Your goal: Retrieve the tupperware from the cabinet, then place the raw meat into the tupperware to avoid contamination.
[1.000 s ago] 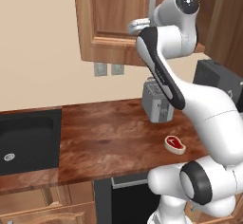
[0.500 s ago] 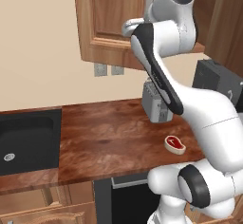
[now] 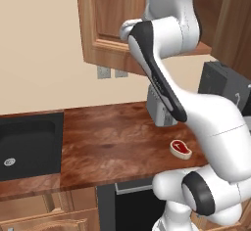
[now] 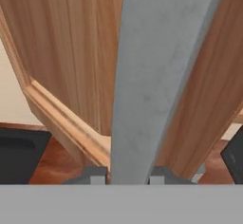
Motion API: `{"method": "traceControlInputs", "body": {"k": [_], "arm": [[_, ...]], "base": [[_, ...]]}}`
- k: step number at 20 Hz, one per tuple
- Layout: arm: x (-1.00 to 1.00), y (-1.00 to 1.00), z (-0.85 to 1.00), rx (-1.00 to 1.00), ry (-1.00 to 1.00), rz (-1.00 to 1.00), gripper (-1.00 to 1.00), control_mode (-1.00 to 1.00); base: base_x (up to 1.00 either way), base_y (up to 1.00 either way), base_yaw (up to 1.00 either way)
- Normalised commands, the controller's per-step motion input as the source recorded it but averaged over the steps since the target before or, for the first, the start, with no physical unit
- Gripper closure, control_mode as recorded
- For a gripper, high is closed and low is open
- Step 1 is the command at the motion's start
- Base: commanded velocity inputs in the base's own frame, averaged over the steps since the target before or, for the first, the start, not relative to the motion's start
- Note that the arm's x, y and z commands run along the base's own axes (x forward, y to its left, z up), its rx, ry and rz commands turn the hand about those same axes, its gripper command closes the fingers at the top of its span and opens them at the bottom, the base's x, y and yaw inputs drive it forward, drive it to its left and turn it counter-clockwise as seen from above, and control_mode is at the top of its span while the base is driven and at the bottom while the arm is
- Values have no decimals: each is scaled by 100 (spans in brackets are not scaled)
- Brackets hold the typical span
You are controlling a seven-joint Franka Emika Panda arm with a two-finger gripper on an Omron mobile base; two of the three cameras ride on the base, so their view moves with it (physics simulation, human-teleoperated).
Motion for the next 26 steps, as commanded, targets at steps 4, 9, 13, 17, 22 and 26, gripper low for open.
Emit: {"method": "traceControlInputs", "body": {"k": [4,9,13,17,22,26], "arm": [[-12,24,-6,0,1,-2,-100,-100],[-10,6,0,0,0,0,-100,-100],[-21,-5,1,0,0,1,-100,-100],[-28,-8,6,0,0,3,-100,-100],[-27,-7,12,0,0,3,-100,-100],[-23,-14,16,0,0,4,-100,-100]], "base": [[0,0,0],[0,0,0],[0,0,0],[0,0,0],[0,0,0],[0,0,0]]}}
